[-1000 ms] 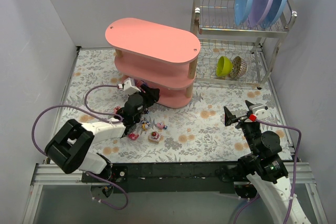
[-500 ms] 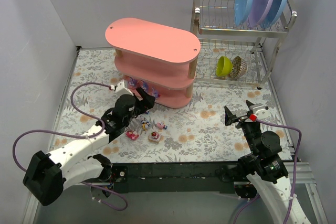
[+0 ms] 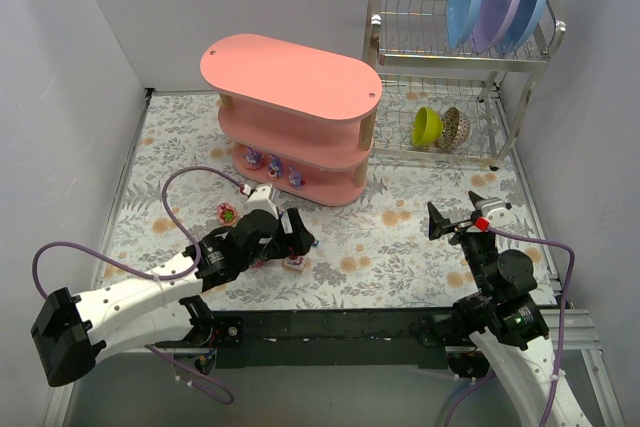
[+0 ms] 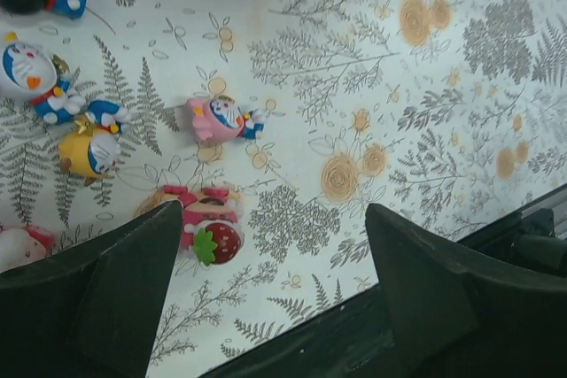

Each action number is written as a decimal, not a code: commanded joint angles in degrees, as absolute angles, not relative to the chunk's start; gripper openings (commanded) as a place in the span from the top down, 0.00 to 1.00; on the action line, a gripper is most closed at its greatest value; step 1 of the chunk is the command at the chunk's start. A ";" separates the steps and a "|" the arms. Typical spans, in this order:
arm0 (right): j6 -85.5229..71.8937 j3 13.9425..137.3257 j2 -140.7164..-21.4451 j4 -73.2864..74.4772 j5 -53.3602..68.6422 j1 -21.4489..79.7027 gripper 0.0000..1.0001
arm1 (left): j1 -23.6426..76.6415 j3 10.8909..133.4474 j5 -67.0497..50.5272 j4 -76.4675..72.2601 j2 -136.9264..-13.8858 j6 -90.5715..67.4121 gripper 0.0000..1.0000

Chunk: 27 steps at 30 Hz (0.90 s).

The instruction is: Place and organize the plastic toys onto the shelf

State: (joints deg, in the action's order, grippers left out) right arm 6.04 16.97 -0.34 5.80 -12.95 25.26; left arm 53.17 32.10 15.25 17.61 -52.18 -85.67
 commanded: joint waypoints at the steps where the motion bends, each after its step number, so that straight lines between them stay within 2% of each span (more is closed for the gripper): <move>1: 5.89 17.05 11.43 2.99 -13.54 25.66 0.02 | 55.81 30.94 17.67 21.09 -52.38 -87.71 0.16; 16: 5.80 16.96 11.43 3.08 -13.97 25.66 0.02 | 61.78 31.64 20.22 23.20 -60.99 -95.00 0.17; 27: 5.80 16.79 11.43 2.90 -13.97 25.66 0.02 | 67.14 37.34 17.58 19.87 -69.68 -99.49 0.17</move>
State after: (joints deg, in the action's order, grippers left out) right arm 6.02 16.97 -0.34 5.80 -13.34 25.26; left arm 65.56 32.97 18.24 22.15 -67.68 -97.17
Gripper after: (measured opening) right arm 0.982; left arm 0.835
